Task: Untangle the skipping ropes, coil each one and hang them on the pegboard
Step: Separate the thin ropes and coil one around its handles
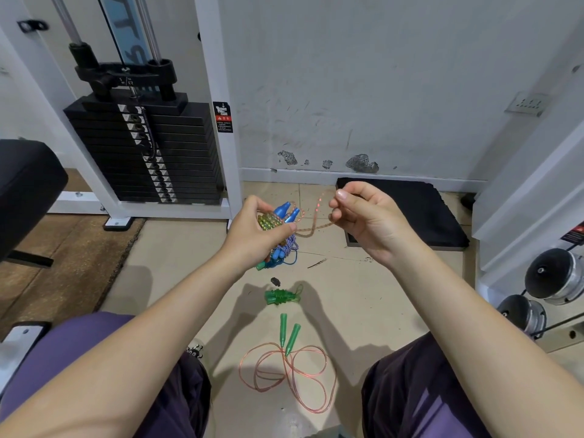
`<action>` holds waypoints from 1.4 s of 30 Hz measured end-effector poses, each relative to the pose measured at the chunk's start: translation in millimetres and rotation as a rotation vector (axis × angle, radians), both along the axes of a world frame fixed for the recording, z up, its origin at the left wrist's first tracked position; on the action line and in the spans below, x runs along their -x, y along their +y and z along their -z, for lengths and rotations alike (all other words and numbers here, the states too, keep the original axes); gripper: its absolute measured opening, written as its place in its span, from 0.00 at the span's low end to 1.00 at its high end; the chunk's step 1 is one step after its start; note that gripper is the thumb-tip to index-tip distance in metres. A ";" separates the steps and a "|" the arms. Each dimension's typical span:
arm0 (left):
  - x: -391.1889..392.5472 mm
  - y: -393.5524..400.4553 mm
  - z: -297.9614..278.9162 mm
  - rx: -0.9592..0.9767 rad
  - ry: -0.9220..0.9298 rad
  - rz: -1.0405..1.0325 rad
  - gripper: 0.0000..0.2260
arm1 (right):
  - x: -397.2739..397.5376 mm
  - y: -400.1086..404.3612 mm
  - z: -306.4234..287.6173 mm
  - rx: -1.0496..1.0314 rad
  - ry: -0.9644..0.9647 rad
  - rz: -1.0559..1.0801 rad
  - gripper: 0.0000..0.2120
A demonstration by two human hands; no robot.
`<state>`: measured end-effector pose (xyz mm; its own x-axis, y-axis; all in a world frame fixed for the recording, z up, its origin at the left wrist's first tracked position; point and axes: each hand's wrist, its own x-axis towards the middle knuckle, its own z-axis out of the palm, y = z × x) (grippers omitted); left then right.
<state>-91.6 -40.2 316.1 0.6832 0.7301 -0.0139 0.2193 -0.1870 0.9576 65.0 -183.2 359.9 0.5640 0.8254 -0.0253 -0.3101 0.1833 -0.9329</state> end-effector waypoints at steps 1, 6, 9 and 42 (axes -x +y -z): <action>0.2 -0.5 -0.4 -0.002 0.002 0.001 0.21 | -0.3 -0.2 0.3 0.018 -0.014 0.017 0.05; 0.2 -0.5 -3.2 0.006 -0.042 -0.018 0.21 | -5.5 -1.7 2.4 0.172 -0.293 0.083 0.03; 0.8 1.6 -4.0 -0.003 -0.053 -0.037 0.18 | -7.7 -2.4 3.7 0.253 -0.476 0.051 0.04; 2.6 -18.4 -12.4 -0.398 0.051 0.110 0.19 | 14.7 4.6 2.0 0.276 -0.526 -0.056 0.07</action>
<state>-94.3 -58.5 328.5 0.7631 0.6082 0.2187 0.2232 -0.5654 0.7940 50.4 -178.6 357.9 0.5145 0.8570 0.0275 0.2043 -0.0913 -0.9746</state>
